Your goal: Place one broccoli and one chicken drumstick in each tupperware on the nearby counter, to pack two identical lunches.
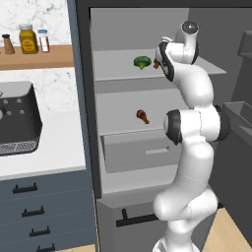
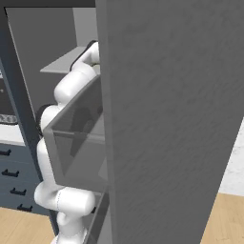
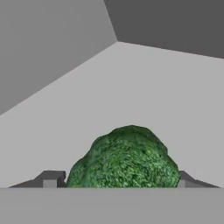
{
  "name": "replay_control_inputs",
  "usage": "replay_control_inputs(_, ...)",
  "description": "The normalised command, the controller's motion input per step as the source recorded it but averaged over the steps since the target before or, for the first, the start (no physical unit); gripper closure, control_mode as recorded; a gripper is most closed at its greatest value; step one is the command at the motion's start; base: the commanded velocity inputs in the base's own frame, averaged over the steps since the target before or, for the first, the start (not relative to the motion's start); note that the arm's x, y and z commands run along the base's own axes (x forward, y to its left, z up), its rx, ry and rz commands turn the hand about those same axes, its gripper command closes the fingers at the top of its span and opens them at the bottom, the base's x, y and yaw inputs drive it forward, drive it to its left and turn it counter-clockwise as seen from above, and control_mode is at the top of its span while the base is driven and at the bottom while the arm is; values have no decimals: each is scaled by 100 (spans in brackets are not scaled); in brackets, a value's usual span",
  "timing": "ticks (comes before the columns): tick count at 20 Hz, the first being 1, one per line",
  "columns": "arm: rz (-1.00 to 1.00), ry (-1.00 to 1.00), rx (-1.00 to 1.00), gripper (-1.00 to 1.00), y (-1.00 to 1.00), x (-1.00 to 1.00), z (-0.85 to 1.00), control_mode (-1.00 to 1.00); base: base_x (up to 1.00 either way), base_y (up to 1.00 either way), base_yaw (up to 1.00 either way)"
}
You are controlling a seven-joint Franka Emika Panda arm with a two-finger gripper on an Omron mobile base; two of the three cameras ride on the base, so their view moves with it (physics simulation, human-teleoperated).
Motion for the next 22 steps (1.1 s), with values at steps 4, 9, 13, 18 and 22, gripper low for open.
replay_control_inputs(4,0,-1,0,100,0,-4,-2,-100,0,0,0)
replay_control_inputs(9,0,-16,0,100,0,-71,-1,-100,0,0,0)
replay_control_inputs(13,0,-27,0,100,13,-100,-3,-100,0,0,0)
replay_control_inputs(18,0,-11,-2,100,30,-100,-4,-100,0,0,0)
replay_control_inputs(22,2,1,-7,100,13,-100,39,-100,0,0,0)
